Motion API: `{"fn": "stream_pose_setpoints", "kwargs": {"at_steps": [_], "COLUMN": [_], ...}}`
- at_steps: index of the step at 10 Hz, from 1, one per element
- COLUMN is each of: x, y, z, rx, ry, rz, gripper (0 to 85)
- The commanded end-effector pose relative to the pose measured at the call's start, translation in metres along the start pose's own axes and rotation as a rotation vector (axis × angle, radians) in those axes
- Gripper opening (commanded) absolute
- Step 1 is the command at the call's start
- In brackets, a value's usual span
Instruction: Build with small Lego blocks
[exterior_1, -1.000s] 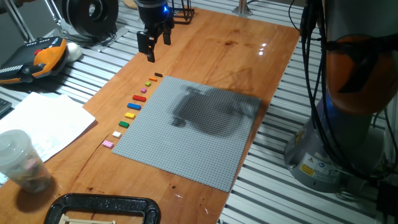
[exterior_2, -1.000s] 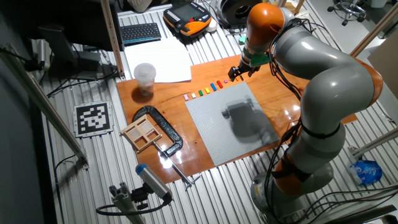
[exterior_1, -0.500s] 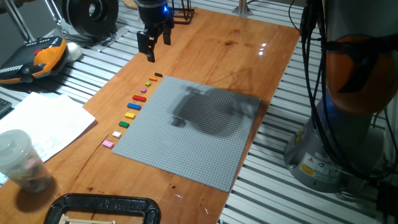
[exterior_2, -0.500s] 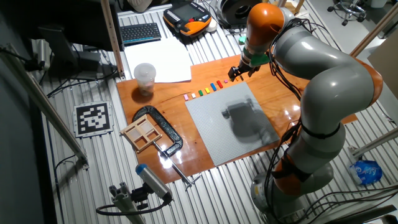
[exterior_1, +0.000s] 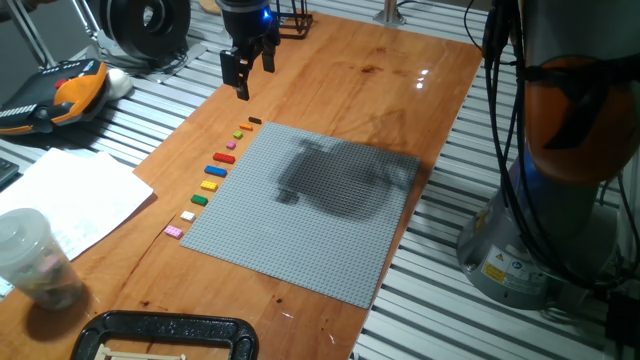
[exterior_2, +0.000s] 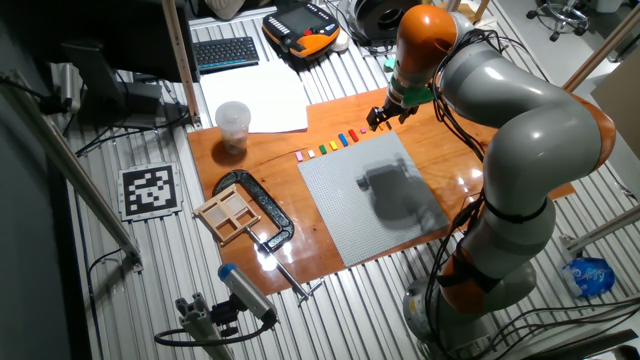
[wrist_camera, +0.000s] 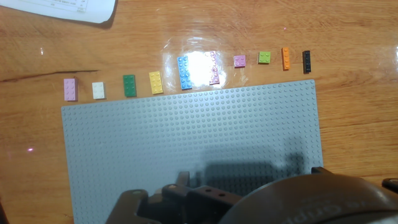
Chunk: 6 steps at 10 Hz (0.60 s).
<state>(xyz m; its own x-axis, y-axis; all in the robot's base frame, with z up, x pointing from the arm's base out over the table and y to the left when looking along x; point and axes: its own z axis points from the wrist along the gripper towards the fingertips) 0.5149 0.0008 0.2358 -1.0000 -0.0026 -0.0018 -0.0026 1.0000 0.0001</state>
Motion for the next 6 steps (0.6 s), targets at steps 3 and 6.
{"fn": "stream_pose_setpoints", "kwargs": {"at_steps": [3, 6], "x": [0.0007, 0.0008], "y": [0.0012, 0.0013], "z": [-0.0022, -0.0020], "rx": [0.072, 0.071], "ry": [0.013, 0.014], "rz": [0.029, 0.029], "gripper": [0.0, 0.0]}}
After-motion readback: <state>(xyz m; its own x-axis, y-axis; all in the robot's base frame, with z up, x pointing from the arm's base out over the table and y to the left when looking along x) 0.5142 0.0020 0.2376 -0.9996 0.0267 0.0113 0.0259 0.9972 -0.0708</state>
